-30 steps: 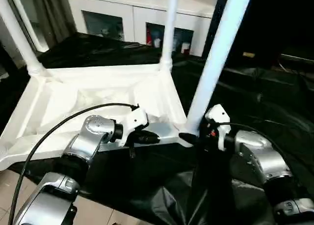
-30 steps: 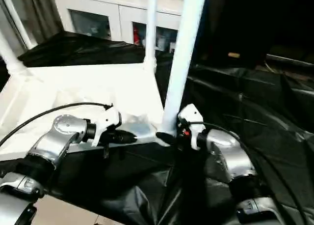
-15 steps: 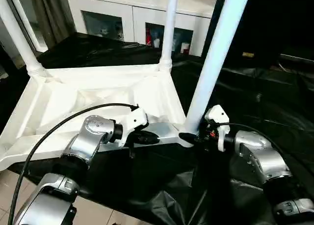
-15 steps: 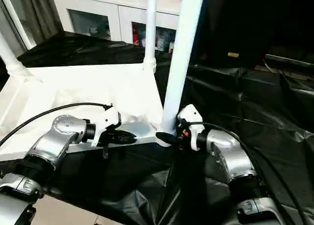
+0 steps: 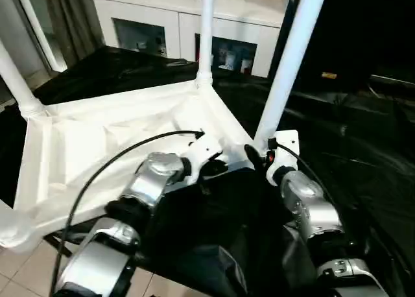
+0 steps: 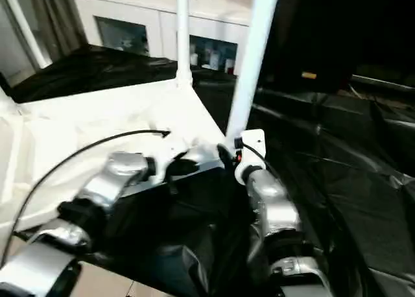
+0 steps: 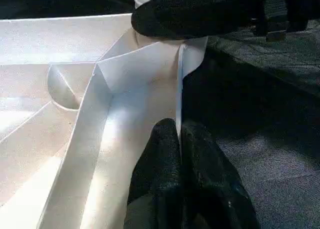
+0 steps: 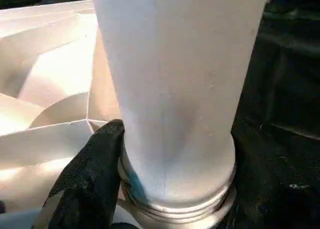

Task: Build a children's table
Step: Rotate leg to tighten

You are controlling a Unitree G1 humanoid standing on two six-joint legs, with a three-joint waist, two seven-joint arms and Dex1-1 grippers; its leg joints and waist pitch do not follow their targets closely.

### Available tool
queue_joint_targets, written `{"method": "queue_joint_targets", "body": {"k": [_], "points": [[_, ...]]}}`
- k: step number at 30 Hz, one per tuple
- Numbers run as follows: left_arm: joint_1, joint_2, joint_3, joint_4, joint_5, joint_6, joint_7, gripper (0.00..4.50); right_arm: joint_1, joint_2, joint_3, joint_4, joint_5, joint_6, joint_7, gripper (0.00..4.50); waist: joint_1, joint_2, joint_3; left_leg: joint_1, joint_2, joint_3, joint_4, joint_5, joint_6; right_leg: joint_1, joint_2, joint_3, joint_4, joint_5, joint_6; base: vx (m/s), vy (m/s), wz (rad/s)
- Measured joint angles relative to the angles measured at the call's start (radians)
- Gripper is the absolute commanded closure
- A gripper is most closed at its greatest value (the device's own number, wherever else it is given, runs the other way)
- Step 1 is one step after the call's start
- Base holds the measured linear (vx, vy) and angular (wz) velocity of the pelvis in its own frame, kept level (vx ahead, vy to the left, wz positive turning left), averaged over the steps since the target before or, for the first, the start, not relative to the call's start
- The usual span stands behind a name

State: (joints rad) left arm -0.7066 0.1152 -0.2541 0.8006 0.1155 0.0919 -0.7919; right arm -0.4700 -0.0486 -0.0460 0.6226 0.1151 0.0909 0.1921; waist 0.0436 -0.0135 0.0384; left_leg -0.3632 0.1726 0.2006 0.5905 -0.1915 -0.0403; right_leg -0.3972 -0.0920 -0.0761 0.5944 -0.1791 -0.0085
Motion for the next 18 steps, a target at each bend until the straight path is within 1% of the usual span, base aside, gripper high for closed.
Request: {"method": "queue_joint_targets", "body": {"k": [1, 2, 3, 6, 10, 12, 14, 16, 18], "points": [[0.0, 0.0, 0.0, 0.001, 0.001, -0.004, 0.0, 4.5, 0.0, -0.001, 0.0, 0.006, 0.0, -0.012, 0.004, 1.24, -0.001, 0.0, 0.0, 0.0, -0.001, 0.0, 0.0, 0.0, 0.0, 0.0, 0.0, 0.002, 0.0, 0.0, 0.0, 0.0, 0.0, 0.0], [0.0, 0.0, 0.0, 0.001, 0.001, -0.006, 0.0, 4.5, 0.0, -0.002, 0.0, 0.008, 0.0, -0.017, 0.008, 1.24, -0.001, 0.0, 0.0, 0.0, -0.001, 0.001, 0.0, 0.0, 0.0, -0.001, 0.0, 0.003, 0.0, 0.0, 0.0, 0.0, 0.0, 0.0], [0.0, 0.001, -0.001, 0.001, 0.001, -0.008, -0.001, 4.5, 0.0, -0.003, -0.001, 0.008, 0.0, -0.018, 0.012, 1.08, -0.002, 0.0, 0.0, -0.001, -0.001, 0.001, 0.0, 0.0, 0.0, -0.001, 0.0, 0.003, 0.0, 0.0, 0.0, 0.0, 0.0, 0.0], [0.002, 0.012, 0.001, 0.001, 0.002, -0.018, -0.009, 4.5, 0.0, -0.01, 0.005, 0.008, 0.0, -0.016, 0.054, 0.91, -0.008, 0.0, 0.0, -0.001, -0.001, 0.001, 0.0, 0.0, 0.0, -0.002, 0.0, 0.004, 0.0, 0.0, 0.0, 0.0, 0.0, 0.0], [0.024, 0.055, 0.004, -0.031, -0.008, -0.035, -0.07, 4.5, 0.006, -0.132, 0.078, -0.017, -0.01, -0.006, 0.257, 0.91, -0.011, 0.0, 0.0, -0.002, -0.001, 0.001, -0.002, 0.0, 0.0, -0.003, 0.001, 0.004, 0.0, 0.0, 0.0, 0.0, 0.0, 0.0], [0.033, 0.075, 0.007, -0.041, -0.018, -0.049, -0.105, 4.5, 0.008, -0.164, 0.092, -0.032, -0.011, -0.006, 0.325, 0.91, -0.013, 0.0, 0.001, -0.004, 0.0, 0.001, -0.004, 0.0, 0.0, -0.004, 0.002, 0.004, 0.001, 0.0, 0.0, 0.0, 0.0, 0.0], [0.041, 0.097, 0.008, -0.051, -0.03, -0.06, -0.148, 4.5, 0.009, -0.191, 0.106, -0.043, -0.009, -0.005, 0.392, 0.91, -0.011, 0.0, 0.001, -0.003, 0.001, 0.0, -0.006, 0.0, 0.0, -0.005, 0.004, 0.003, 0.002, 0.0, 0.0, 0.0, 0.0, 0.0], [0.072, 0.131, 0.006, -0.101, -0.054, -0.062, -0.238, 4.5, 0.023, -0.246, 0.132, -0.084, 0.0, -0.004, 0.496, 0.91, -0.008, 0.002, 0.001, -0.004, 0.001, 0.0, -0.008, 0.0, 0.0, -0.007, 0.004, 0.003, 0.002, 0.0, 0.0, 0.0, 0.0, 0.0], [0.089, 0.163, 0.001, -0.132, -0.073, -0.064, -0.303, 4.5, 0.036, -0.27, 0.15, -0.117, 0.006, -0.003, 0.572, 0.91, -0.006, 0.001, 0.001, -0.003, 0.001, 0.0, -0.009, 0.001, 0.002, -0.009, 0.004, 0.003, 0.002, 0.0, 0.0, 0.0, 0.0, 0.0]]}}
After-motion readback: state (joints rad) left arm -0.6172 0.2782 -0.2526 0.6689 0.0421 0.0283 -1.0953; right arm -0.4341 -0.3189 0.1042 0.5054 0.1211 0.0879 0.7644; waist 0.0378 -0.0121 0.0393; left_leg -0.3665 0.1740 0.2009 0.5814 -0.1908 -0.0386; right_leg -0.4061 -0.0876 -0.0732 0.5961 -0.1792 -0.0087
